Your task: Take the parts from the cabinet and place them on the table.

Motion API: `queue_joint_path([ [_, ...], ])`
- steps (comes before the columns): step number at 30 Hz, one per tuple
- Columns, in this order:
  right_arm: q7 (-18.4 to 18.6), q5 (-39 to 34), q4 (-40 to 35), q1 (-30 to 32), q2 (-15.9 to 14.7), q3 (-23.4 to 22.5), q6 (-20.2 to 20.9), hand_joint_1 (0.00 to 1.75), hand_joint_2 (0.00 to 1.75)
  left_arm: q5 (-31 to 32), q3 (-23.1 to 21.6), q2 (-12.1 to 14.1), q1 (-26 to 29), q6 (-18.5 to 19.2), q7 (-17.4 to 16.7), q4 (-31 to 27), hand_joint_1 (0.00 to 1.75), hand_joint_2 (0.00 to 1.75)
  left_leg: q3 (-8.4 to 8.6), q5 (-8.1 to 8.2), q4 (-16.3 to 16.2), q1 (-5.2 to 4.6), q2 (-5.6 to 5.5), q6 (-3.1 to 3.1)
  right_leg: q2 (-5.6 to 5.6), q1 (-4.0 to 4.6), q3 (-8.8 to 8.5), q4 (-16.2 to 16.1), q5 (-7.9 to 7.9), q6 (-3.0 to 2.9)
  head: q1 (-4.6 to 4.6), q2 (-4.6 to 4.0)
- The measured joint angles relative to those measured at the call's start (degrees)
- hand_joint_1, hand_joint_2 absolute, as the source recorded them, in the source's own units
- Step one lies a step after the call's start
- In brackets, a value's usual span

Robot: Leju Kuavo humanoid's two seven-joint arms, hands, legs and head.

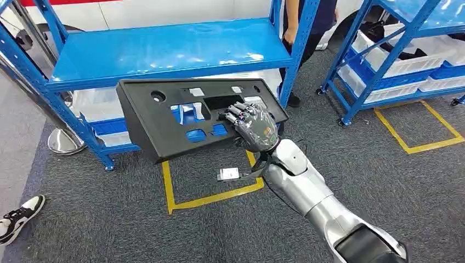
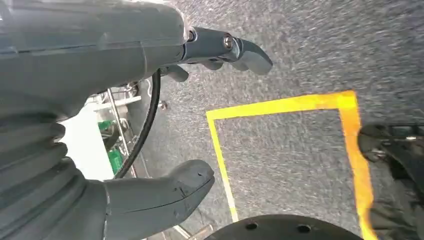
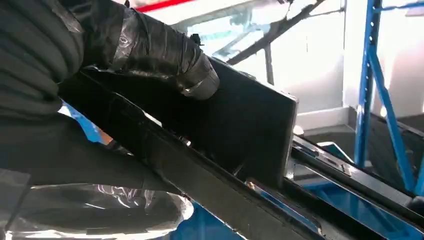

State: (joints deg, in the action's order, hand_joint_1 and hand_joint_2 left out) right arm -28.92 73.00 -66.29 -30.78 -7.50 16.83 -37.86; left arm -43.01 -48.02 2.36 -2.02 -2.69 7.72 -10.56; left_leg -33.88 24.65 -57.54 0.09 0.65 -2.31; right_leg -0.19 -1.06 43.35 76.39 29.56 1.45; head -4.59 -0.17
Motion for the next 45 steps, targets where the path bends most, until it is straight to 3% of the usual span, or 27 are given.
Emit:
queue_joint_path([
  [2, 0.0, 0.0, 0.0, -0.1, 0.0, 0.1, 0.0, 1.75, 1.75, -0.2, 0.0, 0.0, 0.0, 0.0, 0.0, 0.0, 0.00, 1.75, -1.66, -0.81, -0.6, -0.04, -0.06, 0.27, 0.00, 0.15, -5.66, -6.6, -3.24, -0.46, 0.00, 0.00],
  [4, 0.0, 0.0, 0.0, -0.6, 0.0, 0.1, 0.0, 1.75, 1.75, -0.2, -0.1, 0.0, 0.0, 0.0, 0.0, 0.0, 0.00, 1.75, -2.92, -1.45, -1.2, -0.37, -0.10, 0.80, 0.07, 0.69, -11.85, -15.7, -0.85, -1.20, 0.00, 0.00],
  [7, 0.6, -0.4, 0.3, -1.0, 0.0, 0.2, 0.0, 1.75, 1.75, -0.3, -0.1, 0.0, 0.0, 0.0, 0.0, 0.0, 0.00, 1.75, -2.97, -2.96, -0.6, -0.08, -0.02, 1.82, 0.07, 1.04, -11.73, -16.9, -1.20, -1.74, 0.04, 0.00],
  [8, 1.0, -0.6, 0.5, -1.0, 0.0, 0.2, 0.0, 1.75, 1.75, -0.4, -0.1, 0.0, 0.2, 0.0, 0.0, 0.0, 0.00, 1.75, -3.21, -3.41, -0.5, -0.46, -0.21, 2.26, -0.06, 0.54, -11.41, -17.4, -1.90, -2.39, 0.00, 0.00],
  [10, 1.3, -1.0, 1.2, -1.4, 0.0, 0.3, 0.0, 1.75, 1.75, -0.5, -0.1, 0.2, 0.0, 0.1, 0.0, 0.0, 0.00, 1.75, -4.51, 0.43, -2.7, -0.12, -0.41, 2.93, -0.41, 0.20, -10.52, -17.7, -3.01, -3.33, 0.04, 0.00],
  [12, 2.0, -1.2, 1.7, -1.7, 0.0, 0.8, 0.0, 1.75, 1.75, -0.6, -0.1, 0.2, 0.1, 0.2, 0.0, 0.0, 0.00, 1.75, -7.19, 6.80, -11.2, 0.25, -0.41, 3.35, -0.45, 0.30, -9.17, -17.7, -4.07, -3.76, 0.02, 0.00],
  [13, 2.0, -1.2, 2.0, -1.9, 0.0, 1.0, 0.0, 1.75, 1.75, -0.7, -0.1, 0.2, 0.0, 0.2, 0.0, 0.0, 0.00, 1.75, -8.30, 8.72, -15.4, 0.28, -0.41, 3.51, -0.45, 0.36, -8.39, -17.6, -4.61, -3.76, 0.02, 0.00],
  [14, 2.1, -1.3, 2.4, -1.9, 0.0, 1.2, 0.0, 1.75, 1.75, -0.8, -0.1, 0.2, 0.0, 0.3, 0.0, 0.0, 0.00, 1.75, -8.52, 8.96, -17.8, 0.30, -0.41, 3.60, -0.47, 0.37, -7.67, -17.4, -5.10, -3.72, 0.02, 0.00],
  [16, 2.1, -1.4, 2.8, -1.9, 0.2, 1.5, 0.0, 1.75, 1.75, -0.9, -0.1, 0.5, 0.0, 0.3, 0.1, 0.0, 0.00, 1.75, -5.29, 5.91, -15.2, 0.30, -0.41, 3.54, -0.50, 0.36, -6.28, -17.1, -5.90, -3.52, 0.02, 0.00],
  [18, 3.0, -1.4, 3.3, -2.1, 0.7, 1.8, 0.0, 1.75, 1.75, -1.1, -0.1, 0.8, 0.1, 0.7, 0.2, 0.0, 0.00, 1.75, 1.51, 2.91, -5.7, 0.29, -0.45, 3.08, -0.47, 0.37, -5.26, -16.8, -6.67, -3.27, 0.02, 0.00],
  [20, 4.2, -1.2, 3.6, -2.7, 1.2, 2.4, 0.0, 1.75, 1.75, -1.5, -0.1, 1.5, 0.0, 1.1, 0.3, 0.0, 0.00, 1.75, 5.09, 4.47, 0.6, -0.15, -0.64, 2.58, -0.47, 0.52, -4.66, -16.8, -7.46, -2.67, -0.04, 0.00],
  [23, 5.4, -1.0, 4.1, -3.4, 2.0, 3.3, 0.0, 1.75, 1.75, -1.6, -0.1, 1.9, 0.0, 1.4, 0.4, 0.1, 0.00, 1.75, 4.10, 2.97, 0.3, -0.49, -0.70, 1.97, -0.48, 0.27, -4.52, -17.5, -9.26, -1.76, 0.02, 0.00],
  [24, 5.5, -1.0, 4.3, -3.4, 2.0, 3.6, 0.0, 1.75, 1.75, -1.6, -0.1, 1.9, 0.0, 1.5, 0.4, 0.1, 0.00, 1.75, 3.73, 2.09, 0.8, 0.29, -0.53, 1.28, -0.43, 0.55, -3.98, -17.6, -9.34, -1.44, 0.00, 0.00],
  [26, 6.1, -1.2, 4.7, -3.8, 1.9, 4.2, 0.0, 1.75, 1.75, -1.6, -0.1, 1.9, -0.1, 1.5, 0.4, 0.1, 0.00, 1.75, 2.34, 0.78, 1.0, 0.24, -0.18, 0.44, -0.11, 0.30, -2.63, -13.3, -3.22, -1.07, -0.04, 0.00],
  [28, 6.1, -2.1, 4.8, -3.9, 1.9, 4.5, 0.0, 1.75, 1.75, -1.5, -0.1, 1.9, -0.1, 1.4, 0.3, 0.1, 0.00, 1.75, 0.52, -0.48, 0.7, 0.13, -0.08, 0.13, -0.07, 0.11, -0.54, -4.5, 3.07, -0.79, 0.00, 0.00],
  [29, 6.2, -2.2, 4.9, -3.9, 1.9, 4.6, 0.0, 1.75, 1.75, -1.5, -0.1, 1.9, 0.0, 1.4, 0.3, 0.1, 0.00, 1.75, -0.42, -1.10, 0.5, 0.08, -0.09, 0.12, -0.06, 0.13, -0.20, -1.3, 3.82, -0.69, -0.04, 0.00],
  [30, 6.2, -2.5, 5.1, -3.9, 1.7, 4.8, 0.0, 1.75, 1.75, -1.5, -0.1, 1.9, 0.0, 1.2, 0.3, 0.1, 0.00, 1.75, -1.48, -1.73, 0.3, 0.07, -0.09, 0.19, -0.06, 0.13, -0.75, 0.0, 2.56, -0.66, 0.00, 0.00],
  [32, 6.2, -3.0, 5.2, -4.0, 1.4, 5.3, 0.0, 1.75, 1.75, -1.5, -0.1, 1.9, 0.0, 1.0, 0.3, 0.1, 0.00, 1.75, -3.56, -2.81, -0.4, 0.09, -0.13, 0.47, -0.07, 0.13, -5.16, -3.9, -1.80, -0.80, -0.02, 0.00],
  [33, 6.2, -3.1, 5.2, -4.2, 1.3, 5.5, 0.0, 1.75, 1.75, -1.4, -0.2, 1.8, 0.0, 0.9, 0.3, 0.1, 0.00, 1.75, -4.44, -3.26, -0.9, 0.10, -0.14, 0.71, -0.08, 0.13, -8.83, -8.3, -2.46, -0.96, 0.00, 0.00],
  [35, 6.2, -3.1, 5.1, -4.6, 1.3, 5.8, 0.0, 1.75, 1.75, -1.4, -0.2, 1.8, 0.0, 0.9, 0.3, 0.1, 0.00, 1.75, -5.40, -3.94, -1.4, -0.15, -0.11, 1.37, 0.10, 0.61, -14.23, -17.0, 1.63, -1.48, 0.04, 0.00],
  [38, 6.2, -3.1, 5.1, -4.8, 1.2, 6.0, 0.0, 1.75, 1.75, -1.4, -0.2, 1.8, 0.1, 0.9, 0.3, 0.1, 0.00, 1.75, -5.47, -6.15, -0.5, 0.03, -0.12, 2.40, 0.07, 1.07, -13.03, -17.1, 0.31, -2.31, -0.02, 0.00],
  [39, 6.2, -3.2, 5.3, -4.8, 1.1, 6.1, 0.0, 1.75, 1.75, -1.5, -0.2, 1.8, 0.3, 0.9, 0.3, 0.1, 0.00, 1.75, -6.06, -6.20, -0.5, 0.20, -0.37, 2.76, -0.26, 0.30, -12.49, -17.8, -0.75, -3.00, -0.02, 0.00],
  [40, 6.2, -3.2, 5.4, -4.9, 1.1, 6.3, 0.0, 1.75, 1.75, -1.5, -0.2, 1.8, 0.3, 0.9, 0.4, 0.1, 0.00, 1.75, -6.57, -3.68, -1.5, 0.28, -0.46, 3.07, -0.43, 0.40, -11.90, -17.7, -1.45, -3.30, 0.00, 0.00],
  [41, 6.2, -3.3, 5.4, -5.0, 1.1, 6.6, 0.0, 1.75, 1.75, -1.6, -0.2, 1.8, 0.3, 0.9, 0.4, 0.1, 0.00, 1.75, -7.33, 0.59, -4.3, 0.32, -0.47, 3.20, -0.39, 0.43, -11.00, -17.8, -2.22, -3.87, 0.00, 0.00],
  [43, 6.3, -3.7, 5.5, -5.0, 1.0, 7.0, 0.0, 1.75, 1.75, -1.6, -0.2, 1.7, 0.4, 0.9, 0.4, 0.1, 0.00, 1.75, -8.51, 7.46, -12.5, 0.47, -0.47, 3.57, -0.34, 0.57, -9.07, -17.7, -3.84, -4.04, 0.00, 0.00],
  [44, 6.3, -3.8, 5.6, -5.0, 1.0, 7.1, 0.0, 1.75, 1.75, -1.6, -0.2, 1.7, 0.3, 0.9, 0.4, 0.1, 0.00, 1.75, -8.67, 8.59, -15.9, 0.50, -0.47, 3.71, -0.35, 0.61, -8.06, -17.7, -4.61, -4.01, 0.02, 0.00],
  [45, 6.2, -4.0, 5.7, -4.9, 0.9, 7.3, 0.0, 1.75, 1.75, -1.6, -0.2, 1.7, 0.3, 0.9, 0.4, 0.1, 0.00, 1.75, -8.04, 7.49, -17.9, 0.52, -0.47, 3.78, -0.37, 0.63, -6.86, -17.6, -5.47, -3.94, 0.00, 0.00],
])
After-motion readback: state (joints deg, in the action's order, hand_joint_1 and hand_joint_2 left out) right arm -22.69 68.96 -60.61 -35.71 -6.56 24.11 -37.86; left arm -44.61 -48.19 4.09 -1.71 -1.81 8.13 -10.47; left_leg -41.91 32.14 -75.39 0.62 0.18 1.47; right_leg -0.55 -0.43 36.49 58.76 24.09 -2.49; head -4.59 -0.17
